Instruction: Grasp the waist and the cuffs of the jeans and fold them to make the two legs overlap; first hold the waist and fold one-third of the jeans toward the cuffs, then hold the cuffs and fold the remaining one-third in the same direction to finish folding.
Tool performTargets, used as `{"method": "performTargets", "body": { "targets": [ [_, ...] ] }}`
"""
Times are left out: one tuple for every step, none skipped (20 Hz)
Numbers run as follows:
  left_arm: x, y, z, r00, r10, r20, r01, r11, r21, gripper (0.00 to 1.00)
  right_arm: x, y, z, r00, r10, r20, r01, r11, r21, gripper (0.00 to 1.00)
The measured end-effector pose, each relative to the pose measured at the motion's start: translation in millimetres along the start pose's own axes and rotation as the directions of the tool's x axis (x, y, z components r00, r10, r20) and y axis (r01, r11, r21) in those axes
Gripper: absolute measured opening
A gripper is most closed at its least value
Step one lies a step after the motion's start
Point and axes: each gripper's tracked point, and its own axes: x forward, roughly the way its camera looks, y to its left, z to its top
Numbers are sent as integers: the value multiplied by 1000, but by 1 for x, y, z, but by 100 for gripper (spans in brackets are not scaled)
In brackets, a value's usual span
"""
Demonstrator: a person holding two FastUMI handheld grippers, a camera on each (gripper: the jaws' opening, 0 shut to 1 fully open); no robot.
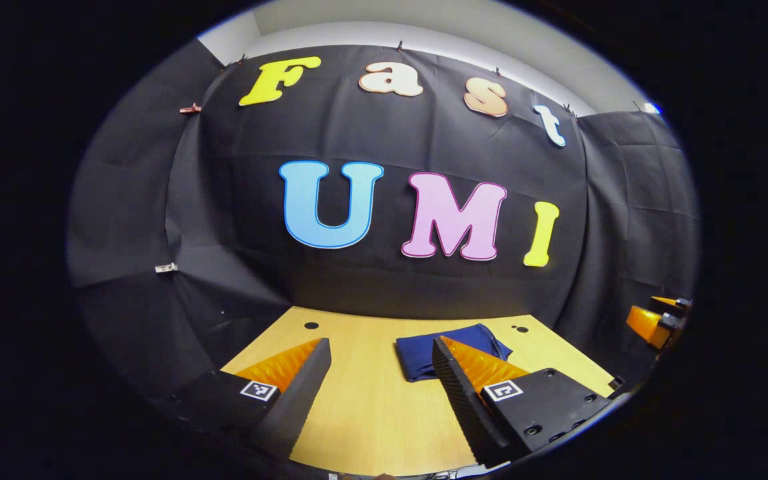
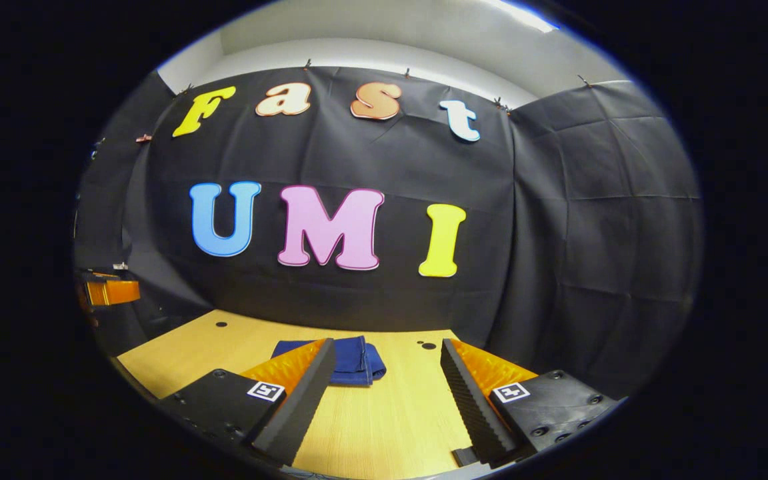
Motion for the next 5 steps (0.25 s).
{"method": "performTargets", "body": {
  "targets": [
    [-1,0,0,1000,2,3,-2,1000,6,96,2,6,1,1000,16,-2,-16,1000,6,97],
    [-3,1,0,1000,4,6,-4,1000,11,96,5,13,5,999,33,1,-33,999,10,97],
    [-4,1,-1,1000,4,6,-4,1000,16,96,8,18,7,999,45,5,-45,999,9,97],
    [-6,1,-2,1000,4,2,-4,1000,19,96,10,23,9,998,59,9,-59,998,8,97],
    [-7,1,-4,1000,3,-3,-3,1000,24,96,12,28,11,997,70,12,-70,998,9,92]
  ]
}}
